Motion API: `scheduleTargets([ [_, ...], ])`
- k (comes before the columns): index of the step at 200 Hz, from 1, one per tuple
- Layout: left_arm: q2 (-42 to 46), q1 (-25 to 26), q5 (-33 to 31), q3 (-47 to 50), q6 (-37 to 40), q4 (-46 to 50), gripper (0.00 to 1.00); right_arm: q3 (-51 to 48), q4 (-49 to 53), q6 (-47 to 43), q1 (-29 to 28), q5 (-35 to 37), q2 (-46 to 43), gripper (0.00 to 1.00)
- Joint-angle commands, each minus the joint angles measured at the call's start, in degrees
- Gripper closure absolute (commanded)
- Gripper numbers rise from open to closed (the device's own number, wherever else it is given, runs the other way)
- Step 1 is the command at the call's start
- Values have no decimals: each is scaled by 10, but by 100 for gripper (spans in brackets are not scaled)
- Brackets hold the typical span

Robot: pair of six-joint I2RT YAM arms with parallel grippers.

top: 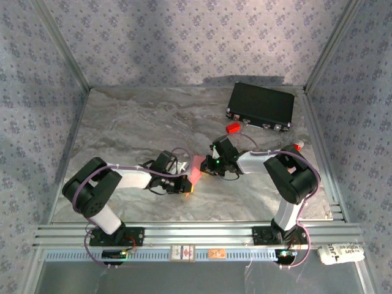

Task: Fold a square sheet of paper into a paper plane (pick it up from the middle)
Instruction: Fold the wing for the fifth time at the center of the table.

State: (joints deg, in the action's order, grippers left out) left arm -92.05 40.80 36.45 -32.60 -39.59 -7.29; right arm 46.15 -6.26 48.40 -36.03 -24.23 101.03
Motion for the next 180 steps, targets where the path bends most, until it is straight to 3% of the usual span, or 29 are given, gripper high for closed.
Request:
scheduleTargets([
  [1,33,-4,24,11,-10,-12,98,-1,30,-12,5,30,5,92],
  [38,58,-12,17,13,-30,-39,95,-2,31,-11,5,32,4,92],
  [62,47,-23,-30,15,-39,-8,92,-2,30,-11,4,32,4,91],
  [110,-8,-26,2,14,-32,1,94,4,18,-14,2,17,2,90],
  [180,-27,-27,-28,7,-18,56,100,-4,3,-26,-23,15,-56,86],
])
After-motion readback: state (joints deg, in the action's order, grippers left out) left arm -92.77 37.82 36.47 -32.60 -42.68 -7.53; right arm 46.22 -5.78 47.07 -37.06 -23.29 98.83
